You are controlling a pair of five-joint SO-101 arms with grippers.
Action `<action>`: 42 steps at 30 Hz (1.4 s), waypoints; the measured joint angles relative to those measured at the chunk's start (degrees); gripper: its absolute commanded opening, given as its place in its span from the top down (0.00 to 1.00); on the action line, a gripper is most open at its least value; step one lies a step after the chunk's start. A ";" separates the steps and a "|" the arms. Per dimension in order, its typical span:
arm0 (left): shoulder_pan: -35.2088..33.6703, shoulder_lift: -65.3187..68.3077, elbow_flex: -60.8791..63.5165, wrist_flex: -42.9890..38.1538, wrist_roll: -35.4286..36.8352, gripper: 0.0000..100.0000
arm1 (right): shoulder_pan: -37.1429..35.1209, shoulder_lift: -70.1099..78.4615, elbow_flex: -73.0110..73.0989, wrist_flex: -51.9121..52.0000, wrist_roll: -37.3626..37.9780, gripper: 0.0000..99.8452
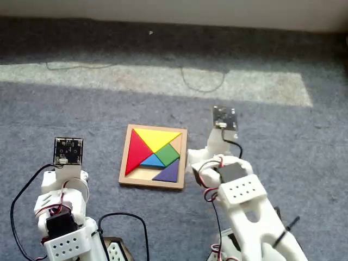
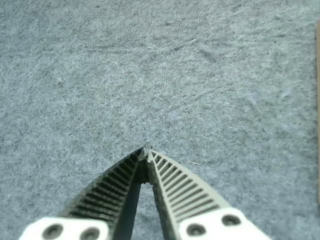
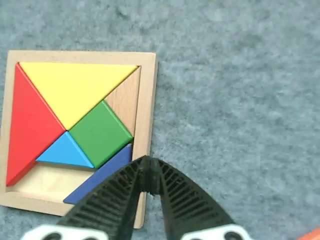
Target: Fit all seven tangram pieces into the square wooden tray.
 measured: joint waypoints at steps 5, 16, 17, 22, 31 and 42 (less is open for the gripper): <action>0.00 0.00 -1.49 2.37 0.00 0.98 | 7.47 -21.98 0.26 10.11 0.09 1.00; 15.47 -0.09 -11.78 5.10 0.00 0.89 | 20.31 -58.99 7.03 15.56 0.09 1.00; 17.85 -0.09 -12.75 5.10 0.00 0.88 | 20.40 -59.08 7.03 15.56 0.09 1.00; 28.48 -0.09 -16.88 5.10 0.00 0.86 | 20.40 -59.34 6.42 10.64 0.09 1.00; 46.42 1.23 -18.55 -1.58 0.00 0.84 | 20.31 -60.22 -12.75 7.21 0.09 1.00; 62.33 30.24 -20.04 -23.30 3.69 0.84 | 20.31 -60.31 -27.60 6.86 -0.09 1.00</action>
